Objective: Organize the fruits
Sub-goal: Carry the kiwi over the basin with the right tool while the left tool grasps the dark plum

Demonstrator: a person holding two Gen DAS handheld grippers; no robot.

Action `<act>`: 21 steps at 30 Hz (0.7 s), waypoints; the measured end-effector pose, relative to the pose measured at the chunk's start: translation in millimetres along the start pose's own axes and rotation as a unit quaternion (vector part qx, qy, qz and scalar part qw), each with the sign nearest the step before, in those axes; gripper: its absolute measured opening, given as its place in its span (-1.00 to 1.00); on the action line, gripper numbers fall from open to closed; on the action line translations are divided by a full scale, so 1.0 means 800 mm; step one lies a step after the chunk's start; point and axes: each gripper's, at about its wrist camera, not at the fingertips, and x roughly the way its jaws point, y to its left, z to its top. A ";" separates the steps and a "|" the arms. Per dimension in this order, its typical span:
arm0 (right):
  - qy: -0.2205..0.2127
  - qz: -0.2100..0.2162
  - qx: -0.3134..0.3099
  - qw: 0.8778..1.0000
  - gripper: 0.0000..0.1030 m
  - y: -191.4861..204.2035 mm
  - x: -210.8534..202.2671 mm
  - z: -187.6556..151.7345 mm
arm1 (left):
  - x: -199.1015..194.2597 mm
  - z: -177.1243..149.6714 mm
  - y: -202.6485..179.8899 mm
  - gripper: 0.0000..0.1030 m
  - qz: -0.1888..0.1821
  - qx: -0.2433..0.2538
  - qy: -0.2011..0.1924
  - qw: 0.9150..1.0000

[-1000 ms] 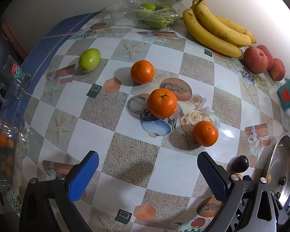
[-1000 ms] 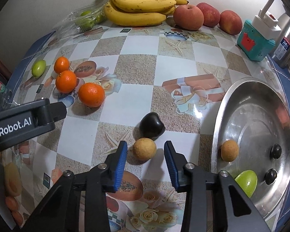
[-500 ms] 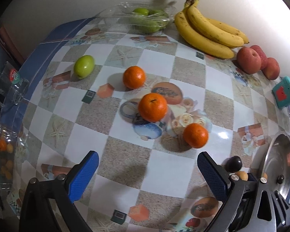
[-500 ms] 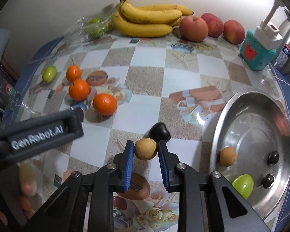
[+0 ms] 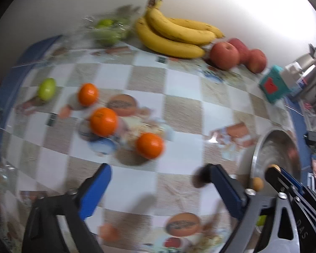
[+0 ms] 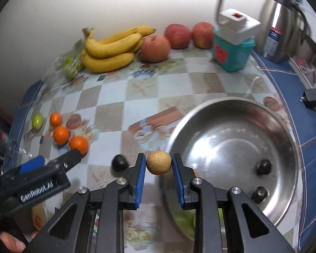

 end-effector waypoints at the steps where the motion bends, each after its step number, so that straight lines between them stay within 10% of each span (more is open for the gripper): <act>1: -0.001 0.000 0.005 1.000 -0.48 -0.005 -0.001 0.001 | 0.003 -0.001 -0.005 0.68 -0.011 0.001 0.002 1.000; 21: -0.001 0.001 0.021 1.000 -0.48 -0.037 -0.007 0.001 | 0.032 -0.018 -0.069 -0.07 -0.049 0.052 0.011 0.997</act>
